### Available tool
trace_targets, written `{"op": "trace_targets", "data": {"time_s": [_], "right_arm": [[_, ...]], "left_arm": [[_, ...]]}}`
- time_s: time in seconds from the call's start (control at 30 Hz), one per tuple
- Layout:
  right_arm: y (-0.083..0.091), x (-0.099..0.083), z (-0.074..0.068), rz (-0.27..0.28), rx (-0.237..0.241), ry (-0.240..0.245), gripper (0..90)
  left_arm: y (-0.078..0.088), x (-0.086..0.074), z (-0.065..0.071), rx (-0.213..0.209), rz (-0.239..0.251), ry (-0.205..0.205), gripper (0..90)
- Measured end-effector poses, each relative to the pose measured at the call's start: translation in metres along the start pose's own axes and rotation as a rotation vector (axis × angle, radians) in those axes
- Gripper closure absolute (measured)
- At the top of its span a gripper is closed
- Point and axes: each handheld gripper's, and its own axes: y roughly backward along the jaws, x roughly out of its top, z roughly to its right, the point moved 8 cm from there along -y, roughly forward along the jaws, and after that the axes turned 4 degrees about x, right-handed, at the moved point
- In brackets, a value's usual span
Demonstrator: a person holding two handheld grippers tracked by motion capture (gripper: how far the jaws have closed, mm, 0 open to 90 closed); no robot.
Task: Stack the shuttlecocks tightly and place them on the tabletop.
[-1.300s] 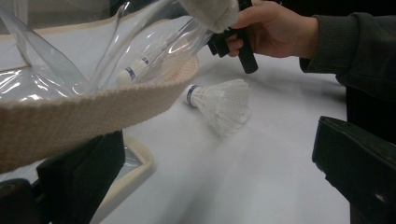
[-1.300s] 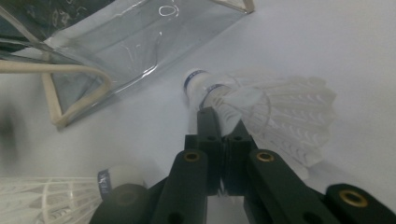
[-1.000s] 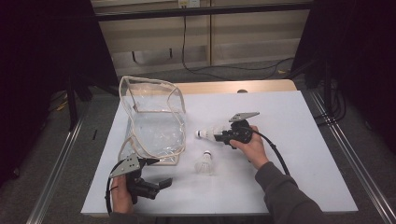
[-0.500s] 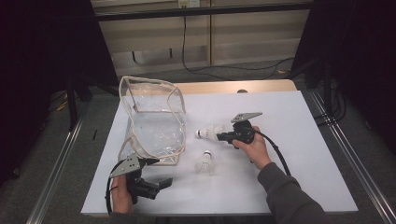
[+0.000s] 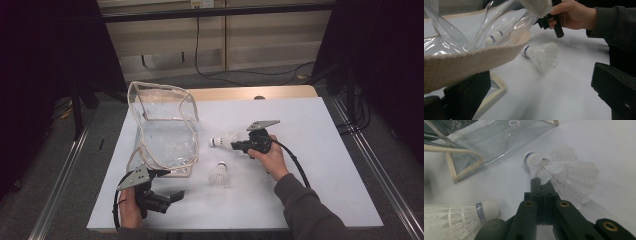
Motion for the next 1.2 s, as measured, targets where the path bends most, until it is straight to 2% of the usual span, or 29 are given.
{"op": "trace_targets", "data": {"time_s": [0.43,0.87,1.2], "right_arm": [[-0.001,-0.001,0.001,-0.004,-0.012,0.011,88.8],[0.004,-0.005,-0.009,-0.032,0.023,0.055,89.9],[0.001,-0.004,-0.004,-0.025,0.004,0.056,89.8]], "left_arm": [[0.000,0.000,0.000,0.000,-0.005,-0.007,2.7],[0.000,0.000,0.001,0.000,-0.002,0.000,2.7],[0.000,0.001,0.000,0.000,-0.004,-0.011,2.7]]}}
